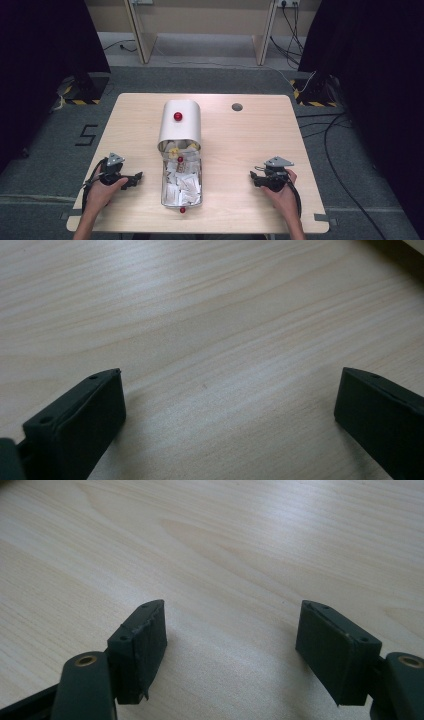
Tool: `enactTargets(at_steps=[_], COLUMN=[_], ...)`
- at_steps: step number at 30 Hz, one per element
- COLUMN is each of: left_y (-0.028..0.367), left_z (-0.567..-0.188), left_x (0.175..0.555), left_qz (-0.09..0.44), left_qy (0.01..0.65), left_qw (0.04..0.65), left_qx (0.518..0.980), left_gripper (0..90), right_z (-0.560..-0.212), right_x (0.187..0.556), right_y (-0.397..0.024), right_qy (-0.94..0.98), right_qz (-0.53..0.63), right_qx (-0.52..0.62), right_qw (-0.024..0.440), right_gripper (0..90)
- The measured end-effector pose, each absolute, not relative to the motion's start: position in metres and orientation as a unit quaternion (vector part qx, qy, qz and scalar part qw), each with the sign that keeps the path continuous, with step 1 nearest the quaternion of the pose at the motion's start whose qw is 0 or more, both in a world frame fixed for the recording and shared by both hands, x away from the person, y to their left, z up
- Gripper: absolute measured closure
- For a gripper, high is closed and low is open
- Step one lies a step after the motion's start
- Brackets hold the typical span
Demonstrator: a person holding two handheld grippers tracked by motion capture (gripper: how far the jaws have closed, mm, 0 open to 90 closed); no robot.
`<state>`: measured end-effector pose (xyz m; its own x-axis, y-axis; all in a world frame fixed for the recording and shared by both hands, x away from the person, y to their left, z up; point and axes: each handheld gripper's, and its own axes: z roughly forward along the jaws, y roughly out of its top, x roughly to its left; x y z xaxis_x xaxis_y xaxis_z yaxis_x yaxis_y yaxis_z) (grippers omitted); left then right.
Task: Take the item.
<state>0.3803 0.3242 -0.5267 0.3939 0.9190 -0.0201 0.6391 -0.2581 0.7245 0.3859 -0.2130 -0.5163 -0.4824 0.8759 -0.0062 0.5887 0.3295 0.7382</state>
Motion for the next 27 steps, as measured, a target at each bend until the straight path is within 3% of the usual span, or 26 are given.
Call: enactTargets(at_steps=[27], left_y=[0.324], left_z=[-0.527], left_x=[0.38], left_qz=[0.209], left_qy=[0.509], left_qw=[0.334], left_qx=[0.765], left_gripper=[0.0], right_z=[-0.496], right_x=[0.374], right_y=[-0.207], right_qy=[0.774], right_qz=[0.401], right_qx=[0.439], right_qw=[0.215], right_gripper=[31.3])
